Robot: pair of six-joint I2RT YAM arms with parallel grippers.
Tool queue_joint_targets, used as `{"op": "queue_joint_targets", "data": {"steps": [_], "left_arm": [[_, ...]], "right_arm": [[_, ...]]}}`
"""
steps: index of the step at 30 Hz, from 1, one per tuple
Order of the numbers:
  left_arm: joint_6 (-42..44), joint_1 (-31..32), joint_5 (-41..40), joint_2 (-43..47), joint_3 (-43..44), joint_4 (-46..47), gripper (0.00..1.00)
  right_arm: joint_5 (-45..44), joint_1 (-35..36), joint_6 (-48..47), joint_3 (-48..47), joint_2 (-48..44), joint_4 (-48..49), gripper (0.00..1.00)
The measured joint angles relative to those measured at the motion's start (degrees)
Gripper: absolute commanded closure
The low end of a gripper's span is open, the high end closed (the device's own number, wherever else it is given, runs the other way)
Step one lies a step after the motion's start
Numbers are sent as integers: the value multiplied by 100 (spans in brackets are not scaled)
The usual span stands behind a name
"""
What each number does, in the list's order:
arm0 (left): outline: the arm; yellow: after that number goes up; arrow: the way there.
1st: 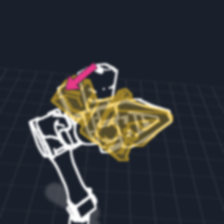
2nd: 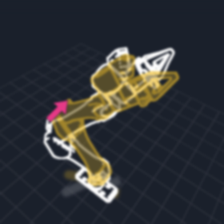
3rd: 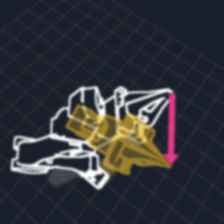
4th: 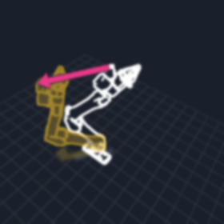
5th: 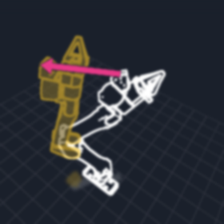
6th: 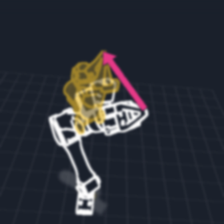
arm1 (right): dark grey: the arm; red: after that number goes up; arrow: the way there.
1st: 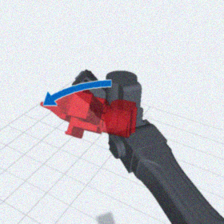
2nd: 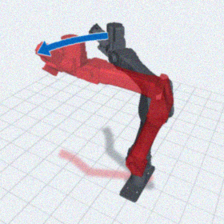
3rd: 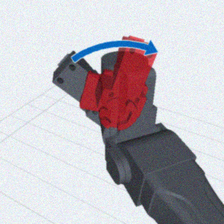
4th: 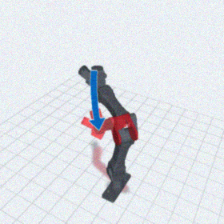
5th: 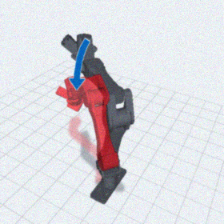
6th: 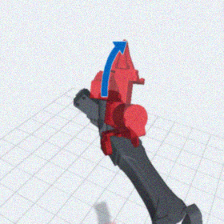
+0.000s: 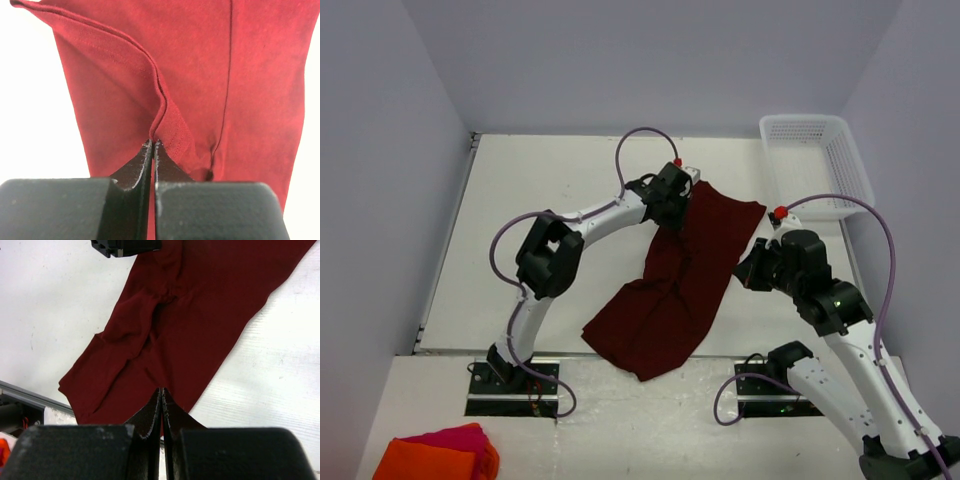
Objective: Fold and stack the t-shirts
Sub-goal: Rotate the tshirt 90 degrees
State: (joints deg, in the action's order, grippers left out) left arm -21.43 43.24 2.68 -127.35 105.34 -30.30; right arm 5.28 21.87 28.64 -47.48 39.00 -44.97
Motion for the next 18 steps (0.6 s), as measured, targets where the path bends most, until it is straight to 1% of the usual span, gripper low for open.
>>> {"op": "queue_joint_targets", "data": {"steps": [15, 16, 17, 18], "left_arm": [[-118, -22, -466, 643, -1172, 66, 100], [-166, -20, -501, 708, -1283, 66, 97], [-214, -20, -546, 798, -1414, 81, 88], [-254, -20, -595, 890, -1534, 87, 77]], "right_arm": [[7, 26, 0, 0, 0, 0, 99], [9, 26, 0, 0, 0, 0, 99], [7, 35, -2, 2, 0, 0, 99], [9, 37, -2, 2, 0, 0, 99]]}}
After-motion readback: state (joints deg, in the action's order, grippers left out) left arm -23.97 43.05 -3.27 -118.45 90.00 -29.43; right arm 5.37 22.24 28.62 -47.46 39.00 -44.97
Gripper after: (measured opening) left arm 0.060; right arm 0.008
